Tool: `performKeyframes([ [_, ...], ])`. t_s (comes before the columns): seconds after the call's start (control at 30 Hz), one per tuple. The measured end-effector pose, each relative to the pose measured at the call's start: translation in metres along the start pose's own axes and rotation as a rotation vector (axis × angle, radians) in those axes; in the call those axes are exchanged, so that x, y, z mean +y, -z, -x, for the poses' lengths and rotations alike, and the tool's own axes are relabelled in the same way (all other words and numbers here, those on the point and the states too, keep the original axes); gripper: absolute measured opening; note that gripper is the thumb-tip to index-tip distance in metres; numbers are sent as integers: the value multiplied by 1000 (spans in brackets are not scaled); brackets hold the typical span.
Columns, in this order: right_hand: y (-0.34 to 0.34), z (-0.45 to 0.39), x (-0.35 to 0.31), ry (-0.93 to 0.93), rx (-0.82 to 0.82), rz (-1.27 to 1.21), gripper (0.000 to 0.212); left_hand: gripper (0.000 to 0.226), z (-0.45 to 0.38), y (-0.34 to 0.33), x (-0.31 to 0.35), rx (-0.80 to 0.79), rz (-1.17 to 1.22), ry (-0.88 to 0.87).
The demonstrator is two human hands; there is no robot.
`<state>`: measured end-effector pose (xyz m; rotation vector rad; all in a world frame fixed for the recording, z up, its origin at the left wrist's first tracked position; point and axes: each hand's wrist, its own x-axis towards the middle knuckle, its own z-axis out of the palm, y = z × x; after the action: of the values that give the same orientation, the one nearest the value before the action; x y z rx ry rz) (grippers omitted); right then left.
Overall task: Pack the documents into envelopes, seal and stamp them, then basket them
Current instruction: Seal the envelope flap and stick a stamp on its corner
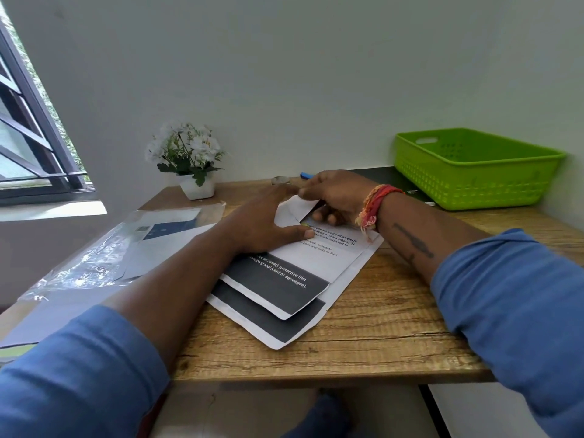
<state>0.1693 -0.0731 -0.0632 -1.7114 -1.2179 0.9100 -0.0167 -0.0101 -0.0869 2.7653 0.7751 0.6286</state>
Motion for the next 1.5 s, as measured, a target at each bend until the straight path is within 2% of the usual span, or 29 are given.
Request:
performKeyframes([
  [0.1, 7, 1, -1, 45, 219, 136, 22, 91, -1, -1, -1, -9, -34, 38],
  [0.17, 10, 1, -1, 69, 318, 105, 19, 92, -2, -3, -2, -14, -48, 57],
  [0.23, 9, 4, -1, 55, 268, 85, 15, 91, -1, -4, -1, -5, -49, 56],
  [0.3, 6, 9, -2, 12, 130, 135, 9, 89, 0, -4, 0, 3, -41, 50],
  [0.4, 0, 11, -4, -15, 39, 98, 14, 90, 1, -4, 0, 11, -27, 53],
  [0.57, 4, 12, -4, -74, 96, -53, 19, 98, 1, 2, -4, -12, 2, 95],
  [0.8, 7, 7, 0, -111, 74, -255, 25, 93, 4, 4, -4, -32, -19, 109],
  [1.0, -3, 7, 1, -46, -1, -84, 24, 92, 1, 0, -8, -8, -23, 89],
  [1.1, -7, 4, -3, -79, 69, -8, 28, 90, 1, -1, -9, 10, -5, 77],
  [1.2, -3, 3, -3, -60, 153, 71, 19, 88, 1, 0, -8, 25, 1, 53],
  [1.3, -3, 3, -1, -57, 167, 61, 16, 88, 0, 0, -6, 29, -19, 40],
  [1.5, -10, -1, -3, -109, 75, -4, 14, 89, -1, -1, -7, 48, -29, 23],
])
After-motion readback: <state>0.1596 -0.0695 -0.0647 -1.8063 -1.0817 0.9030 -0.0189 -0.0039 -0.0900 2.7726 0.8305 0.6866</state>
